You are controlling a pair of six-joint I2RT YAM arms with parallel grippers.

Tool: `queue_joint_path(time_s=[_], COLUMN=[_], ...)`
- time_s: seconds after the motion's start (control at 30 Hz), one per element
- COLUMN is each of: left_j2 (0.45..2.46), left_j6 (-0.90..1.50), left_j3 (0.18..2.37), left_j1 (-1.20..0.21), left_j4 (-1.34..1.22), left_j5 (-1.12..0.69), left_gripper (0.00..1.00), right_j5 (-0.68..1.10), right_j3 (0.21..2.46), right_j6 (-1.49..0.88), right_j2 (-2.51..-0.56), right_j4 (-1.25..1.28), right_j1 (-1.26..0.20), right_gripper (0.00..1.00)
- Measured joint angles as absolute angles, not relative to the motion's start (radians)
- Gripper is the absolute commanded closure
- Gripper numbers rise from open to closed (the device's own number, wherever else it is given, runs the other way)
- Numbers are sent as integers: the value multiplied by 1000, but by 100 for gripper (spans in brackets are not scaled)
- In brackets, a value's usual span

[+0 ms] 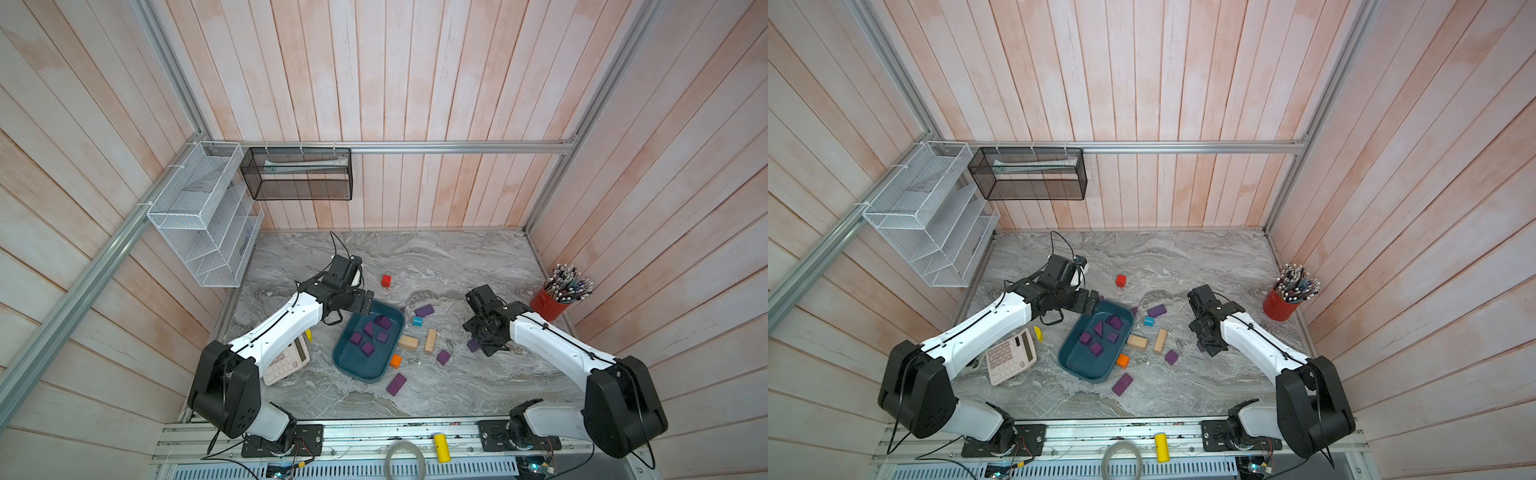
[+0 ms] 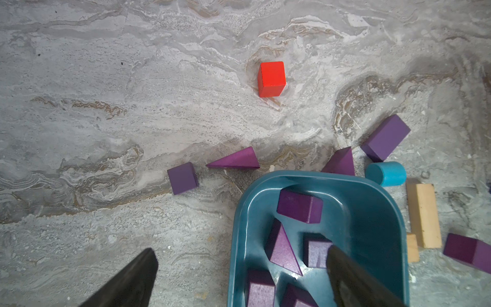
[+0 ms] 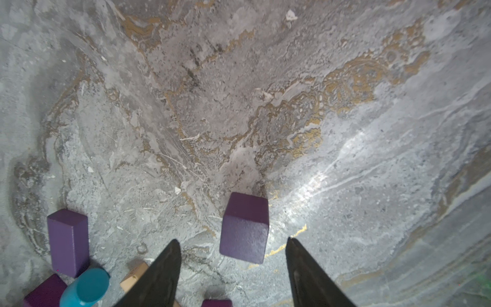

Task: Pick purple bricks into the storage bin
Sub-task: Pick up the building block from the center of the board.

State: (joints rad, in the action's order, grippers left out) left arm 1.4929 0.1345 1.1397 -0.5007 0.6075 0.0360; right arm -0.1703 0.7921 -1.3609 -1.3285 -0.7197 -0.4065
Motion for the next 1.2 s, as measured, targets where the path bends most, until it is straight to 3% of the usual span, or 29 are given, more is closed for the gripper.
queue_joint_path(time_s=[0.4, 0.6, 0.8, 1.2], left_j2=[1494, 1494, 1494, 1494], left_j6=[134, 132, 131, 131], left_j3=[1140, 1140, 1140, 1140], left_j1=[-501, -501, -501, -501], left_j4=[614, 614, 614, 614], left_j5=[50, 54, 57, 61], left_gripper=[0, 0, 0, 0], right_j5=[-155, -155, -150, -152], right_j3=[757, 736, 734, 735], right_j6=[-1361, -1361, -1354, -1324], right_j2=[-1383, -1407, -1433, -1435], right_j4=[-678, -654, -644, -644], right_j1=[-403, -402, -402, -401], right_gripper=[37, 45, 61, 69])
